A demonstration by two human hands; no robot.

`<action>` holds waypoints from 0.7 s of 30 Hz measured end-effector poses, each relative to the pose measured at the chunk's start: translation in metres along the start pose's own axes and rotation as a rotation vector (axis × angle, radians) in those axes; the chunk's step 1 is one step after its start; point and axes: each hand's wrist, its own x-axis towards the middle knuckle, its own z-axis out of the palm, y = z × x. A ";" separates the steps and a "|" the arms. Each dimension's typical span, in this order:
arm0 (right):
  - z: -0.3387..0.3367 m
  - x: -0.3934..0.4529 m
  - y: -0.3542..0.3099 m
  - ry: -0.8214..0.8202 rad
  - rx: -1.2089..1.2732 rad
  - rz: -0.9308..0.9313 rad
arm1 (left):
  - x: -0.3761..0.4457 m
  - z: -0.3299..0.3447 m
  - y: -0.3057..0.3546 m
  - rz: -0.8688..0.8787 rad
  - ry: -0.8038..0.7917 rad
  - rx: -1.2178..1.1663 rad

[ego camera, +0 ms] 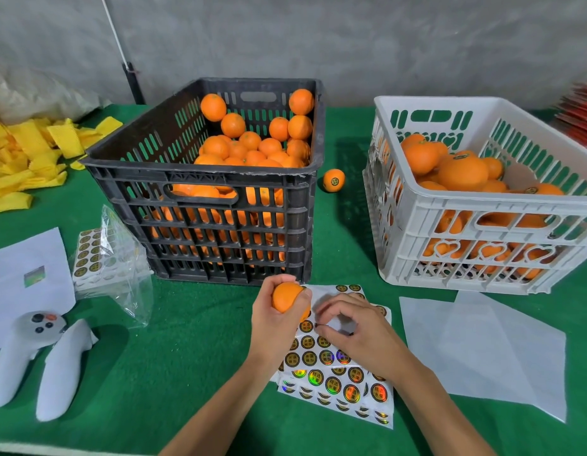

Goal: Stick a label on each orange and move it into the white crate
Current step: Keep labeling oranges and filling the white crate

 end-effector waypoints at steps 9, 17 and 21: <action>-0.004 0.007 -0.032 0.126 0.550 0.250 | 0.001 0.000 0.005 0.018 0.002 -0.017; 0.018 0.009 -0.036 0.168 0.407 0.260 | -0.001 -0.002 0.008 0.046 -0.044 -0.018; 0.018 0.008 -0.038 0.175 0.380 0.215 | 0.001 0.001 0.014 0.029 -0.033 0.028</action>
